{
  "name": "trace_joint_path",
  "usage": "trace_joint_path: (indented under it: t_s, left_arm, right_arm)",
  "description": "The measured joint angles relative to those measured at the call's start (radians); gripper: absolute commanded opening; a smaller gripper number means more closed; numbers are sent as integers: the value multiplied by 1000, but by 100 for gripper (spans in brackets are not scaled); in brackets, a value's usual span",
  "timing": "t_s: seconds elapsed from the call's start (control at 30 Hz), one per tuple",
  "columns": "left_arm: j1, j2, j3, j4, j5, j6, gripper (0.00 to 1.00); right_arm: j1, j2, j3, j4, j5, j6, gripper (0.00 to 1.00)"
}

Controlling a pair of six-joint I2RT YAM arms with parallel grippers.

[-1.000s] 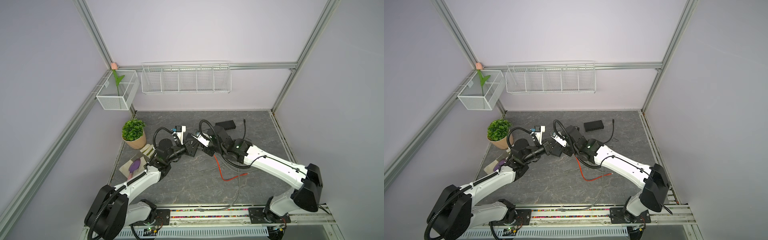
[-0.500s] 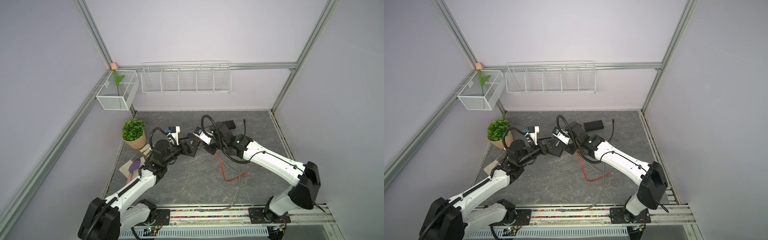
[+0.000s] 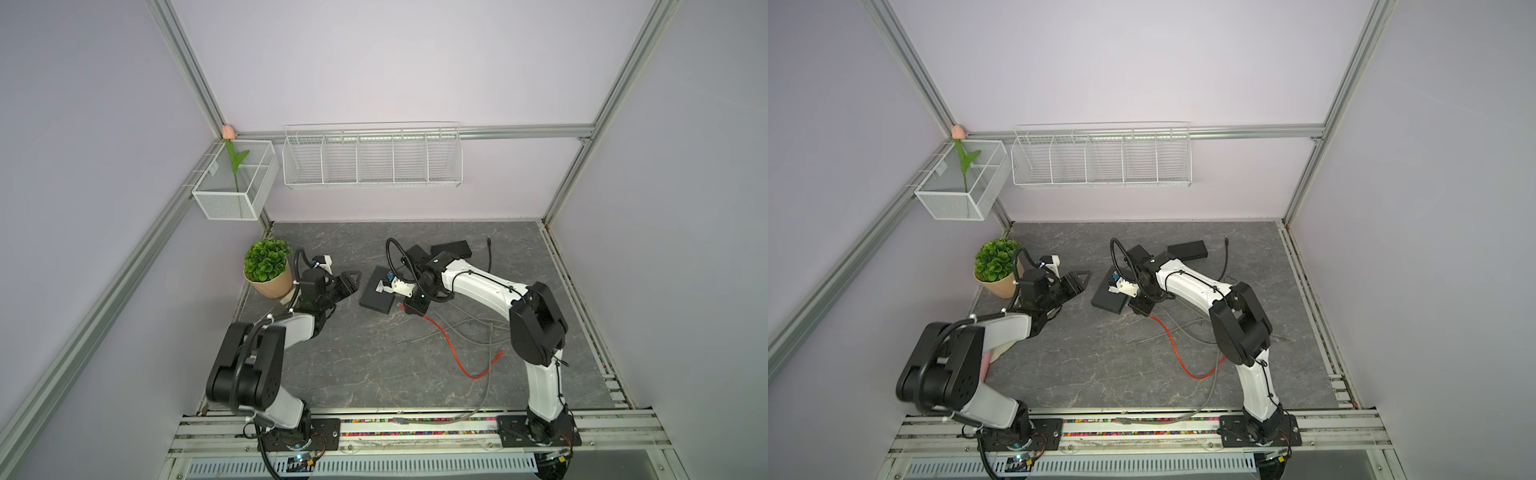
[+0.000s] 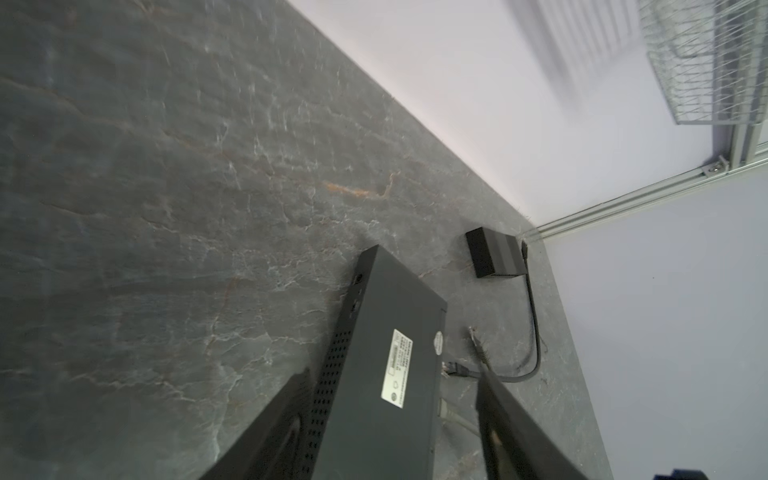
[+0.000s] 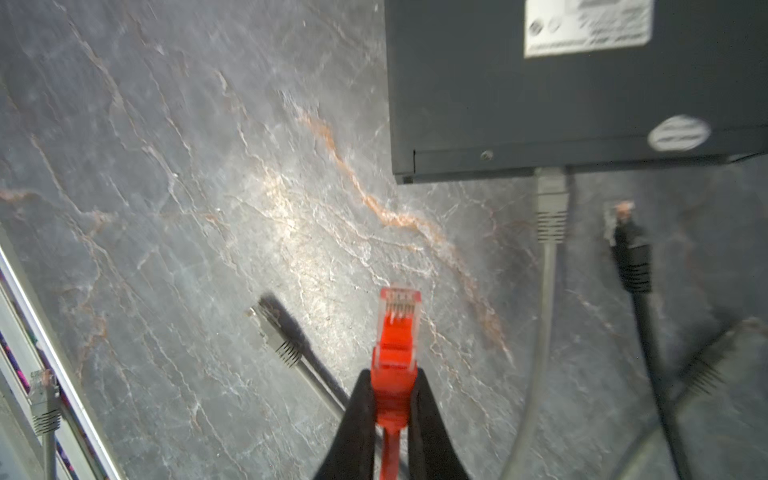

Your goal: Insert the plug into the switch port

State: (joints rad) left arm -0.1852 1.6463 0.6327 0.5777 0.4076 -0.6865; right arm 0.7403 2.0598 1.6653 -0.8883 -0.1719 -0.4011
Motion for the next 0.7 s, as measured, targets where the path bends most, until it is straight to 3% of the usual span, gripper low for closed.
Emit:
trace_joint_path:
  t_s: [0.2, 0.7]
  left_arm:
    - [5, 185, 94, 101, 81, -25, 59]
    - [0, 294, 209, 89, 122, 3, 53]
  right_arm:
    - [-4, 71, 47, -13, 47, 0, 7]
    - [-24, 246, 256, -56, 101, -27, 7]
